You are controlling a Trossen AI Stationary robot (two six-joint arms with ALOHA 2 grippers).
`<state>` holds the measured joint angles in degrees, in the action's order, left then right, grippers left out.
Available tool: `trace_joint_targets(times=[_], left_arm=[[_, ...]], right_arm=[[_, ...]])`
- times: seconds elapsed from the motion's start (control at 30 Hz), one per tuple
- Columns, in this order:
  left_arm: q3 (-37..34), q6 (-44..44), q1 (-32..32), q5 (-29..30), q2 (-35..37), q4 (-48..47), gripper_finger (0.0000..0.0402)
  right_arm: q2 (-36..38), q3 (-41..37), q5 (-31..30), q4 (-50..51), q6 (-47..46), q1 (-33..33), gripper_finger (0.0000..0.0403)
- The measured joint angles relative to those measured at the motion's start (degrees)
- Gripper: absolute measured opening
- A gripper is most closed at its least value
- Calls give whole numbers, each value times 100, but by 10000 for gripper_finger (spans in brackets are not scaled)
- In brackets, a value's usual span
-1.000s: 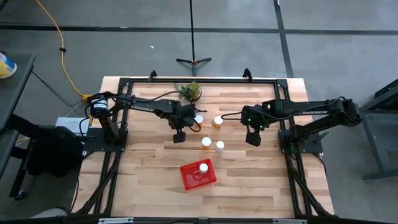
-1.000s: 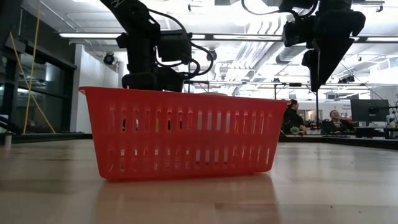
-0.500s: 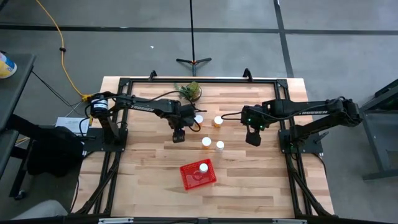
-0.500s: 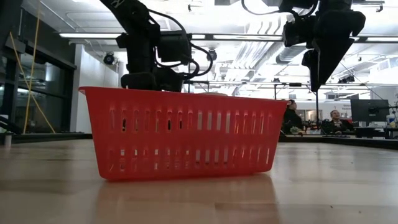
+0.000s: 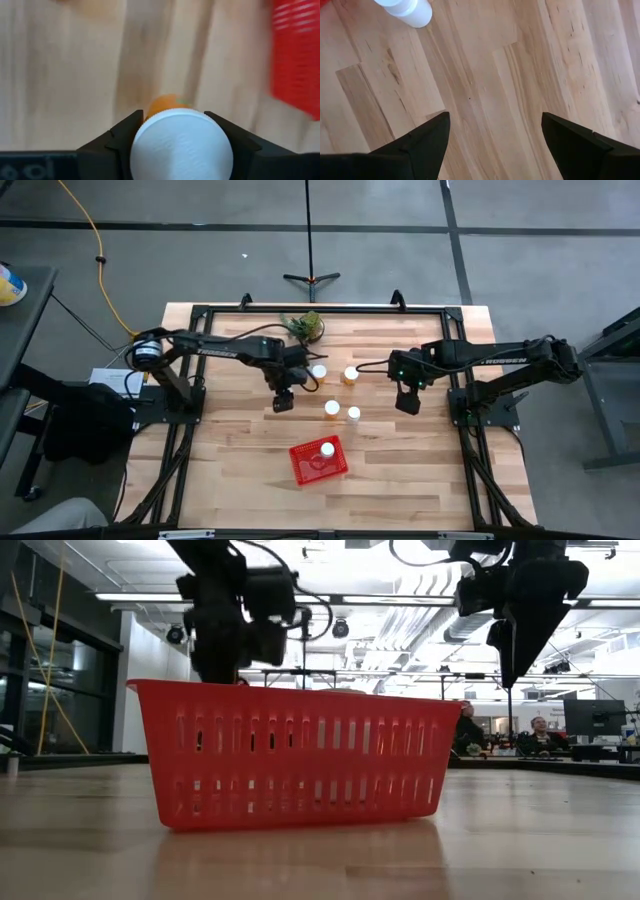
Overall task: Pick and place pill bottles into a basket
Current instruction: Put the top left orange pill bottle into the basket
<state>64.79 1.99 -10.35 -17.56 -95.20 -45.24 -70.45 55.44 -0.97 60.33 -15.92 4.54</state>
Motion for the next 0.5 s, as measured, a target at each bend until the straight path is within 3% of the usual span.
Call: trace_joint_targets(times=[0.23,0.37,0.5], left_arm=[[23,837,568,-559,412,300,227],[372,1210,1126,-402,431,348,249],[737,1639,1618,17,433,573,238]], right_arm=[[0,0,-24,-8,-33,-1,305],[0,0,-49,-16,28,36,305],[0,0,-65,-21,141,184,305]])
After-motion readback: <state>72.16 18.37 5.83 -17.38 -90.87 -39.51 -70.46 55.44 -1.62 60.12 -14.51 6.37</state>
